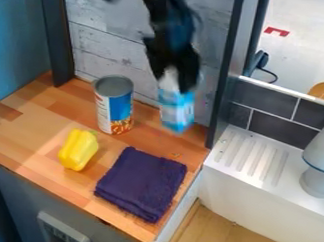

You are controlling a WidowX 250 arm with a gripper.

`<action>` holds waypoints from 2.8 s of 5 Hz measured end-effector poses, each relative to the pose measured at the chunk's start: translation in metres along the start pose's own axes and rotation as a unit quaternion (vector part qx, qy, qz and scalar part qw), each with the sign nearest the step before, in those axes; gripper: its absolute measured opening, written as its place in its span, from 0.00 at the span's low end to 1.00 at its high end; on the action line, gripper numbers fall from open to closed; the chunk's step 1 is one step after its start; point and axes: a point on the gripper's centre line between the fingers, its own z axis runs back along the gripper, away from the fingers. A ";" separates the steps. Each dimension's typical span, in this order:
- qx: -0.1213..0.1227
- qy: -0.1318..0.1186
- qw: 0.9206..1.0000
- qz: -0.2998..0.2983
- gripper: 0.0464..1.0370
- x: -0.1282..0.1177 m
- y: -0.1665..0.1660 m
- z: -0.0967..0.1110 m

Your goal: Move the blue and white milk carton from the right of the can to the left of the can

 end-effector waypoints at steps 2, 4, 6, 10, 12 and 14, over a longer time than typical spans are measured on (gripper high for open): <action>0.008 -0.038 0.997 0.072 0.77 0.009 0.059 0.077; 0.018 -0.024 0.993 0.110 0.77 -0.011 0.123 0.102; 0.061 -0.018 0.990 0.126 0.77 -0.013 0.152 0.064; 0.082 0.017 0.989 0.126 0.77 -0.046 0.198 0.021; 0.068 0.016 0.992 0.109 0.77 -0.068 0.218 -0.007; 0.055 0.011 0.993 0.104 0.98 -0.076 0.218 -0.018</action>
